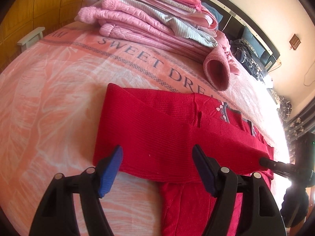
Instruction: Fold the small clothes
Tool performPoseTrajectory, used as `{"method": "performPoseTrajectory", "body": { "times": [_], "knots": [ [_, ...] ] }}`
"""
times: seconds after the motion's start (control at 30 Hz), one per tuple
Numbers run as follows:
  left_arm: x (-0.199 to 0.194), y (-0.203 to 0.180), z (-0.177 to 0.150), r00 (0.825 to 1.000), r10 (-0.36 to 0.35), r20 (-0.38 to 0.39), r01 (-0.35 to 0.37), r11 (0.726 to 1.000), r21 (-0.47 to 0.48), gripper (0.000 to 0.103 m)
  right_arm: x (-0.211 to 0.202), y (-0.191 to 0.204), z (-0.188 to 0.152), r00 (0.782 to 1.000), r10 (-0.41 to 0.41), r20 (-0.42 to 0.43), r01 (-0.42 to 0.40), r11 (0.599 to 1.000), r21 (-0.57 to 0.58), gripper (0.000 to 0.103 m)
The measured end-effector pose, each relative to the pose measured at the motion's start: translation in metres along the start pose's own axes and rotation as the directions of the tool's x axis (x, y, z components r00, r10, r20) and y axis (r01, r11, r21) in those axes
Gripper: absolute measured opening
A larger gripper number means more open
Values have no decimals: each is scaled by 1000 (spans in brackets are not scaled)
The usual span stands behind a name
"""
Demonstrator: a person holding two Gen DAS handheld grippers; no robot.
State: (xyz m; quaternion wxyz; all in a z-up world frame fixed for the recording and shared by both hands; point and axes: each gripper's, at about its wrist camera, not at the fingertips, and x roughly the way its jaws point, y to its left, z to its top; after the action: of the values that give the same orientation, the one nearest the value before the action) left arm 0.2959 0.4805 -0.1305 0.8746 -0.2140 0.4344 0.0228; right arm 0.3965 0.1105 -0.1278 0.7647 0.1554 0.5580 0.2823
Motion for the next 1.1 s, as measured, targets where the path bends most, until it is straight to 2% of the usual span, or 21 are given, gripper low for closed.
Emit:
{"method": "performPoseTrajectory", "body": {
  "times": [0.17, 0.43, 0.6, 0.8, 0.87, 0.93, 1.0, 1.1],
  "knots": [
    [11, -24, 1, 1000, -14, -4, 14, 999, 29, 73, -60, -22, 10, 995, -53, 82, 54, 998, -17, 6],
    [36, -70, -6, 999, -11, -46, 16, 994, 104, 73, -132, -105, -8, 974, -162, 158, 149, 985, 91, 6],
    [50, -89, -10, 998, 51, -44, -45, 989, 138, 73, -132, -149, -30, 967, -211, 140, 188, 969, 159, 6],
    [61, -98, -15, 996, 46, -77, -33, 987, 157, 73, -97, -180, -51, 969, -237, 72, 219, 956, 198, 8],
    [63, -97, -15, 996, 43, -84, -30, 988, 154, 73, -93, -183, -55, 967, -246, 59, 230, 952, 203, 13],
    [61, -94, -13, 996, 43, -77, -32, 988, 149, 74, -95, -184, -56, 969, -241, 62, 225, 954, 200, 14],
    [58, -93, -10, 997, 40, -64, -30, 988, 155, 74, -103, -185, -55, 969, -234, 80, 214, 955, 203, 20],
    [54, -92, -7, 998, 34, -49, -25, 986, 164, 75, -115, -190, -49, 974, -192, 118, 161, 958, 236, 26]
  ]
}}
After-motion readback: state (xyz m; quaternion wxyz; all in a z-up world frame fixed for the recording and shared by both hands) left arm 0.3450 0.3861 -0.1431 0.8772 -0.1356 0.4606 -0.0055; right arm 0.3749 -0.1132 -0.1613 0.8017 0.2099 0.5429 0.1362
